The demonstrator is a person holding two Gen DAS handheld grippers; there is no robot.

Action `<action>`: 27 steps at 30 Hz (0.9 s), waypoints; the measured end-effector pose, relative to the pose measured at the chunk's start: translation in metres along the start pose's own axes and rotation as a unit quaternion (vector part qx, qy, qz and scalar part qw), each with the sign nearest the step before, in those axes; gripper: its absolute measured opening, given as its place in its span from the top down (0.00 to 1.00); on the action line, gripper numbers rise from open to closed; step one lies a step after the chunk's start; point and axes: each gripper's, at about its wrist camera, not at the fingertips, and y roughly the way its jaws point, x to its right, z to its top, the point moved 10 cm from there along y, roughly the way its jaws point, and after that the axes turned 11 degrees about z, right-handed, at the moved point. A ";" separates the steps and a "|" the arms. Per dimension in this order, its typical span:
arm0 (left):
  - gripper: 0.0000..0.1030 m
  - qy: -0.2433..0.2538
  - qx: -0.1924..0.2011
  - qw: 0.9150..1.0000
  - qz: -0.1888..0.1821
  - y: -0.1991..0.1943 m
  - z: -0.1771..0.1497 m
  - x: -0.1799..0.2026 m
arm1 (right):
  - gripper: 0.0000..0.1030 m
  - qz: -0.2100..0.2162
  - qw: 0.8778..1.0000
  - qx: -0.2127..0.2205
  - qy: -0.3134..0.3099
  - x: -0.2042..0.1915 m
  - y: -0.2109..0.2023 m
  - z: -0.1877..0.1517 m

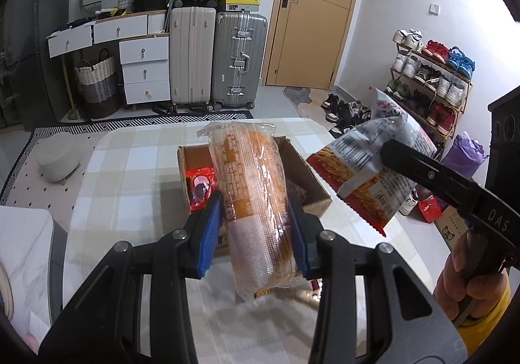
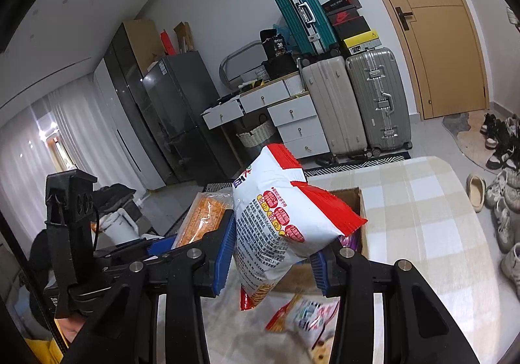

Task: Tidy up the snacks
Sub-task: 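Carry the bread roll and white snack bag over the SF box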

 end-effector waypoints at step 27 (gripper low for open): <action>0.65 -0.019 -0.105 0.994 0.000 0.246 0.054 -0.025 | 0.60 -0.030 0.995 -0.080 0.059 0.118 0.134 0.000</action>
